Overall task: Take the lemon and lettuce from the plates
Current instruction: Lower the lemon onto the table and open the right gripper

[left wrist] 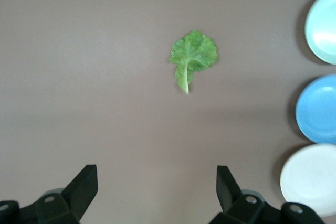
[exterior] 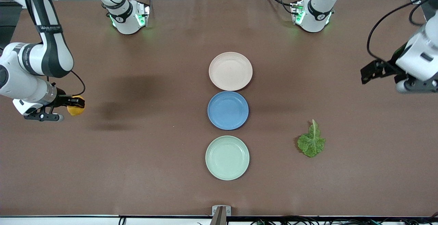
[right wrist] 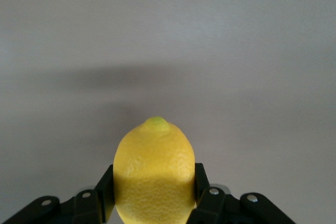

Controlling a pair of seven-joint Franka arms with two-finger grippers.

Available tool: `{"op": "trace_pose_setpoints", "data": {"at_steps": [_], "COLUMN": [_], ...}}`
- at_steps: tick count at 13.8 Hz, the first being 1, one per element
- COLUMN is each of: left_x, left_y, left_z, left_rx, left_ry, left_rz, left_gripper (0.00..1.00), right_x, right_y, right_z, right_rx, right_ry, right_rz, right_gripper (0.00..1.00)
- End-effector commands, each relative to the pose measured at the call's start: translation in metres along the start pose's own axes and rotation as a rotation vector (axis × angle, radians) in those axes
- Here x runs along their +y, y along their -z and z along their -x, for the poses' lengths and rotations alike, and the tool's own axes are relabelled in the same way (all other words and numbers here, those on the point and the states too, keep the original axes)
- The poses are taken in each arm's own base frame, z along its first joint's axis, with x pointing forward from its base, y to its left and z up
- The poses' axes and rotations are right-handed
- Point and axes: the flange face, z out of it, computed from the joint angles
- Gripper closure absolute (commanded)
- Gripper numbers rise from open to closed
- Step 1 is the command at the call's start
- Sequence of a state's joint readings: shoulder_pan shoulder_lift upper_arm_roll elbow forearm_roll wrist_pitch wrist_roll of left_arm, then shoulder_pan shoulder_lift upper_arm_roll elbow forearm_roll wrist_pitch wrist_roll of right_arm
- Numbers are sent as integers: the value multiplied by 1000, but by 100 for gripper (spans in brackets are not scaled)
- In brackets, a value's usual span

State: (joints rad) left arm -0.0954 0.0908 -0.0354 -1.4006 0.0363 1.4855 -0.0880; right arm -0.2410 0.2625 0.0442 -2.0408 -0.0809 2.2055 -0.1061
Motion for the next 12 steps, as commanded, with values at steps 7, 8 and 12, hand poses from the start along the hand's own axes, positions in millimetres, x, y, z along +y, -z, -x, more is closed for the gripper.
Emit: {"op": "trace_pose_setpoints", "data": {"at_steps": [7, 8, 12], "left_x": [-5, -9, -3], "left_y": [2, 2, 9], "left_z": [43, 42, 46], "left_rx": [-5, -2, 16], "left_ry": [-27, -19, -23], "left_rz": [43, 41, 29], "left_gripper": [0, 0, 0], "right_x": [48, 48, 47], "right_y": [-96, -100, -102], "right_z": [-9, -8, -8], "right_rx": [24, 20, 12], "right_ry": [49, 49, 48], "right_rz": [-31, -32, -34], "right_gripper": [75, 73, 21]}}
